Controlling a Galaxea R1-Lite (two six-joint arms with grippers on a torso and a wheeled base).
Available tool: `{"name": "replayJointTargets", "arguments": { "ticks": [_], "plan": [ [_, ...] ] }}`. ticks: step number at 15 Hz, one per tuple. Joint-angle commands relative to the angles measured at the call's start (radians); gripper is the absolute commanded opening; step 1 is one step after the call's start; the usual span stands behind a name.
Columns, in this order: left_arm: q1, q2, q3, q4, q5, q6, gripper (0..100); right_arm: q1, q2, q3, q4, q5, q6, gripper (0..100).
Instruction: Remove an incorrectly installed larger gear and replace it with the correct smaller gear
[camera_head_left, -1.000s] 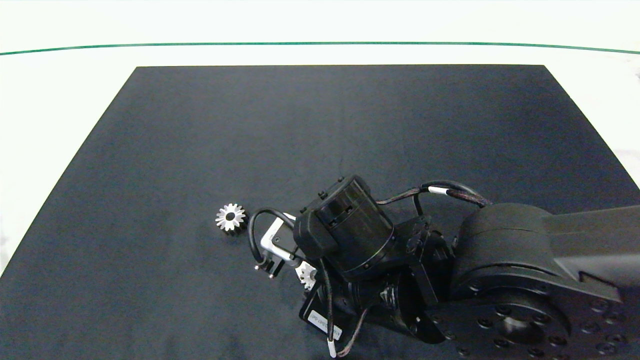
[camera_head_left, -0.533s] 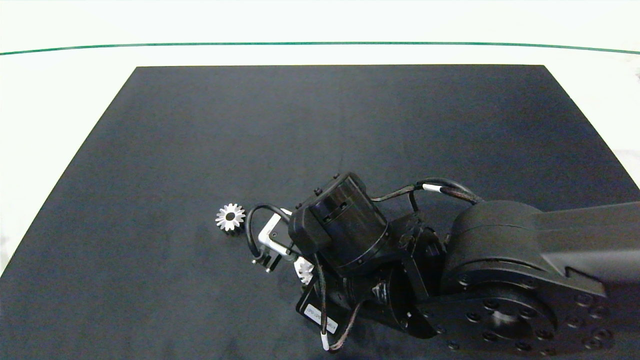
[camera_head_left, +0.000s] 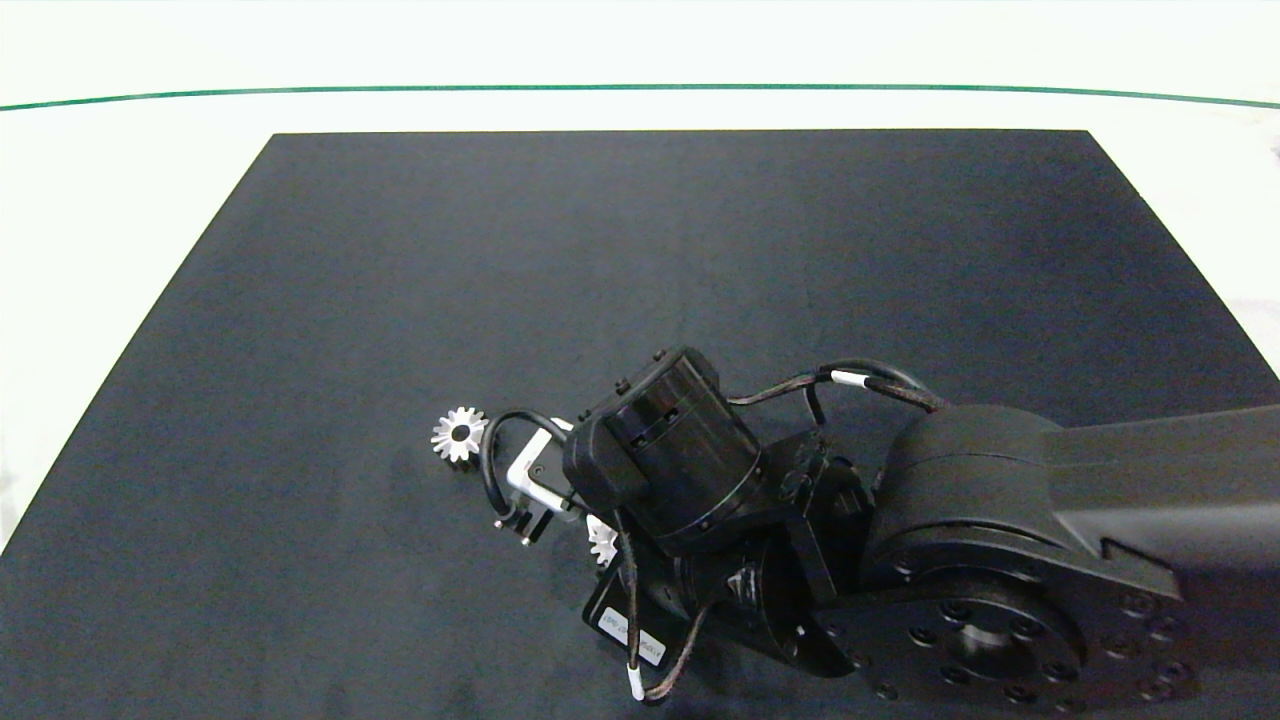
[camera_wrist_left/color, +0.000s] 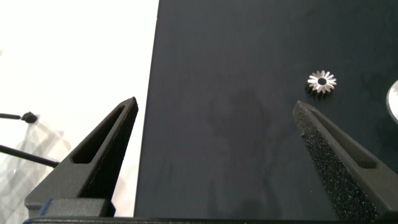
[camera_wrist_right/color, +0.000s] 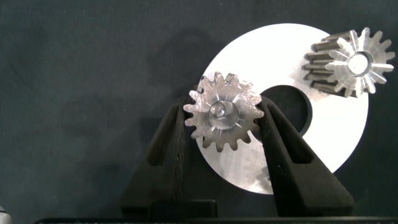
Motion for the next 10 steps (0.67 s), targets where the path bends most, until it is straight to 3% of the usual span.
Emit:
{"name": "replayJointTargets", "arguments": {
  "ticks": [1, 10],
  "plan": [
    [0.000, 0.003, 0.004, 0.003, 0.002, 0.001, 100, 0.002, 0.004, 0.001, 0.004, -0.001, -0.002, 28],
    [0.000, -0.011, 0.031, 0.002, 0.002, 0.001, 100, -0.004, -0.013, 0.009, 0.044, -0.006, -0.001, 28]
  ]
}}
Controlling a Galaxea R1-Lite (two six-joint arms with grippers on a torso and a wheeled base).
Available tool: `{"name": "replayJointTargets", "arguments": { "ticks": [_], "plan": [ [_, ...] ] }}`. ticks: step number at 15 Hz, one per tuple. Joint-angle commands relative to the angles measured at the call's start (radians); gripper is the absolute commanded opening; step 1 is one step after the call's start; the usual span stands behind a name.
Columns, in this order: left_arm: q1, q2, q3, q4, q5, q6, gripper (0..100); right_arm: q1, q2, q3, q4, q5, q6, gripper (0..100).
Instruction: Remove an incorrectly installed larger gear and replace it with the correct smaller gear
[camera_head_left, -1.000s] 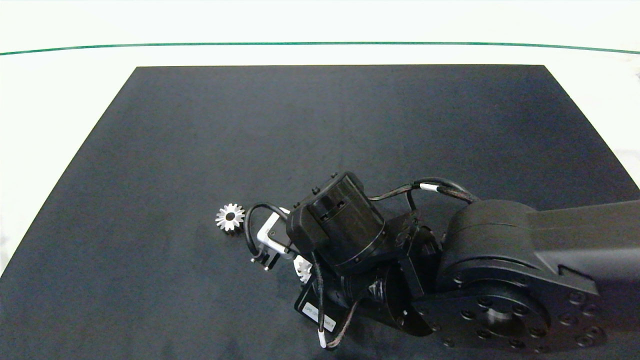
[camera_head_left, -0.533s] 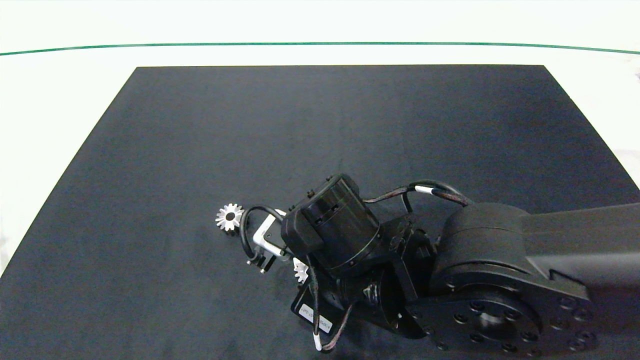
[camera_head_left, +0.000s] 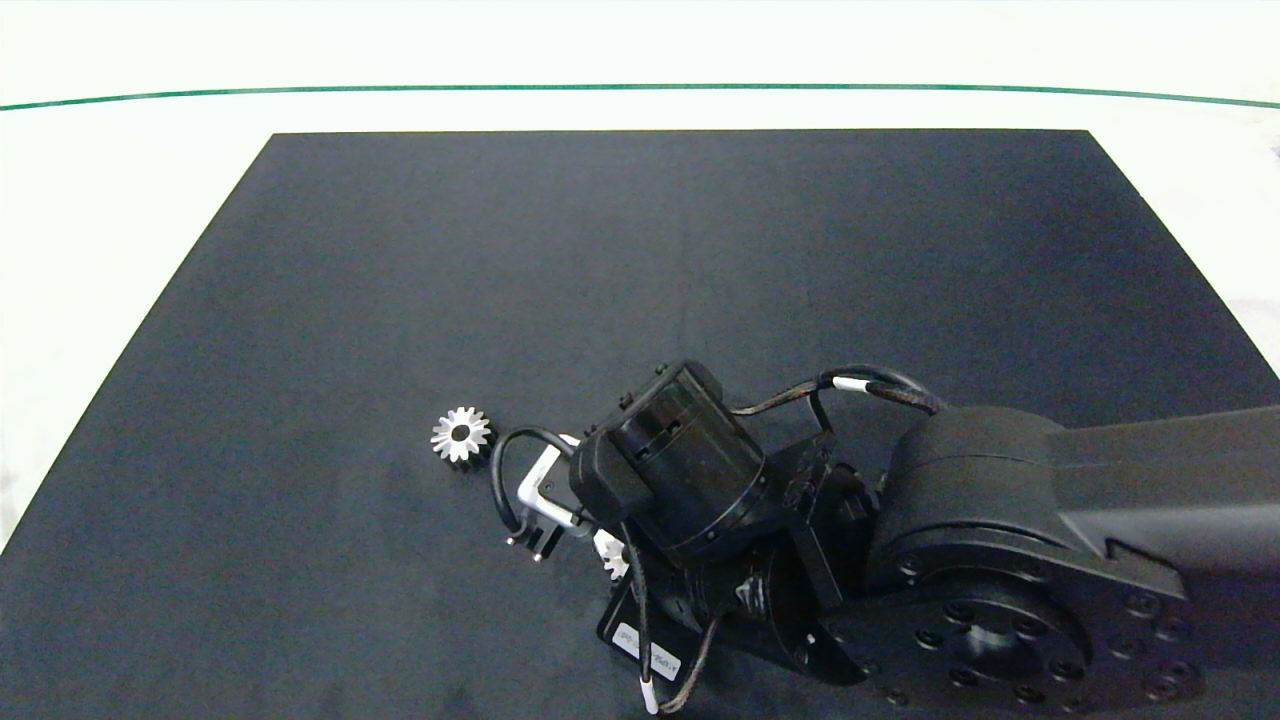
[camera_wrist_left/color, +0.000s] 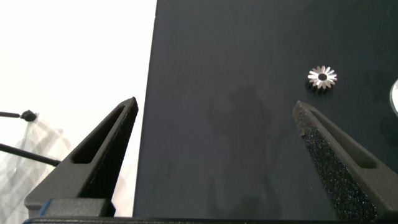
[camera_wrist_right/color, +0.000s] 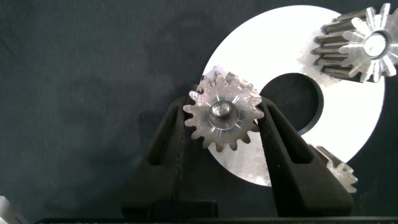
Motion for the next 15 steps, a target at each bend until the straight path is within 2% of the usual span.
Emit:
{"name": "replayJointTargets", "arguments": {
  "ticks": [1, 5, 6, 13, 14, 15],
  "plan": [
    [0.002, -0.007, 0.019, 0.002, 0.002, 0.001, 100, -0.003, -0.001, -0.004, -0.001, -0.003, 0.000, 28],
    [0.004, -0.009, 0.019, 0.002, 0.002, 0.001, 100, -0.003, -0.003, -0.001, -0.002, -0.003, 0.000, 28],
    [0.004, -0.009, 0.021, 0.002, 0.002, 0.001, 100, -0.003, -0.001, -0.003, -0.001, -0.003, 0.001, 100],
    [0.005, -0.015, 0.021, 0.002, 0.003, 0.000, 100, -0.001, -0.029, -0.004, -0.001, -0.003, 0.006, 100],
    [0.005, -0.018, 0.021, 0.002, 0.003, 0.000, 100, -0.003, -0.051, -0.004, -0.001, -0.007, 0.008, 100],
    [0.005, -0.018, 0.019, 0.002, 0.006, 0.000, 100, -0.006, -0.081, -0.003, -0.001, -0.034, 0.014, 100]
  ]
}}
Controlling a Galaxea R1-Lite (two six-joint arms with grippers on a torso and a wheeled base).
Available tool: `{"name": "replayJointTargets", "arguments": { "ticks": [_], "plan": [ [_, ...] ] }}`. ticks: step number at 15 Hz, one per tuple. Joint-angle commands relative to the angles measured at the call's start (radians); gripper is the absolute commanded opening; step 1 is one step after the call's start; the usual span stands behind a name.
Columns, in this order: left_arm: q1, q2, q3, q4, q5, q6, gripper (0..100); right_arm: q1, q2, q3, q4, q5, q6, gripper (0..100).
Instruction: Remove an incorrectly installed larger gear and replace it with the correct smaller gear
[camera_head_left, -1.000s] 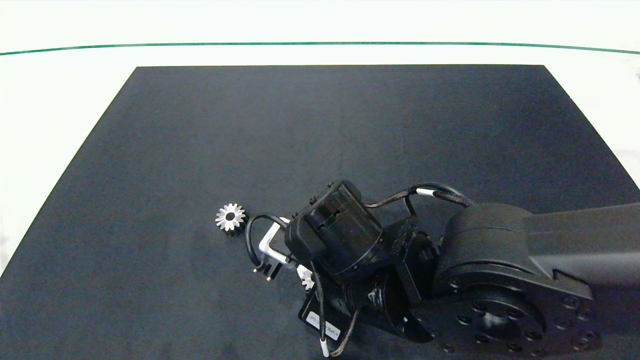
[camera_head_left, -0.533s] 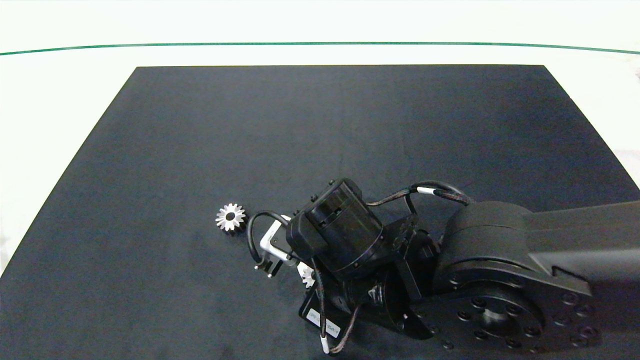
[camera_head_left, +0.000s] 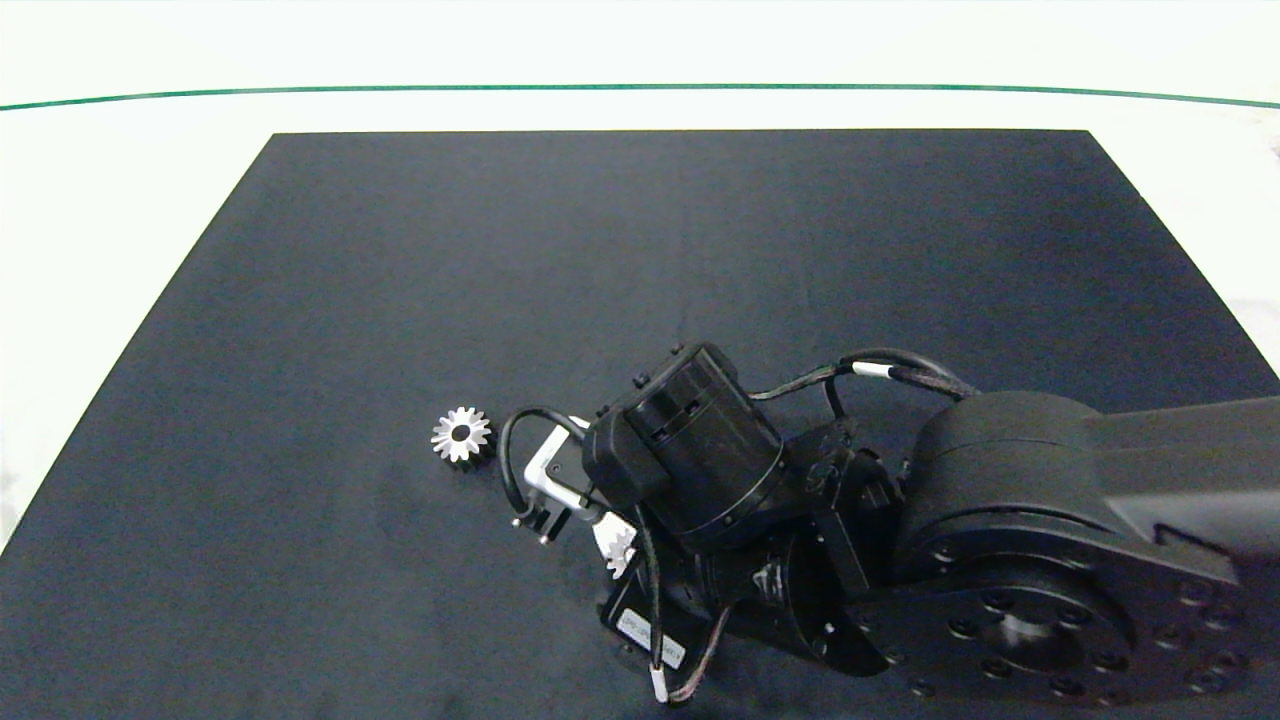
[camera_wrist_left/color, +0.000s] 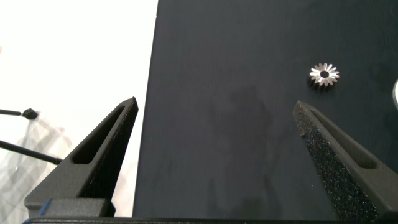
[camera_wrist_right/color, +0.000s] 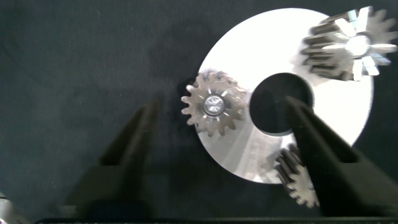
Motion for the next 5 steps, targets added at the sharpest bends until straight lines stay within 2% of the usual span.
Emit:
{"name": "replayJointTargets", "arguments": {
  "ticks": [1, 3, 4, 5],
  "plan": [
    [0.001, -0.004, -0.002, 0.002, 0.007, 0.001, 100, -0.010, -0.089, 0.001, 0.002, -0.061, 0.005, 100],
    [0.021, -0.007, -0.016, 0.002, 0.007, 0.001, 100, -0.023, -0.169, 0.019, 0.003, -0.105, 0.008, 100],
    [0.051, -0.006, -0.036, 0.002, 0.007, 0.002, 100, -0.031, -0.231, 0.041, 0.003, -0.153, 0.020, 100],
    [0.061, -0.006, -0.039, 0.002, 0.007, 0.002, 100, -0.039, -0.262, 0.051, 0.005, -0.173, 0.028, 100]
  ]
}}
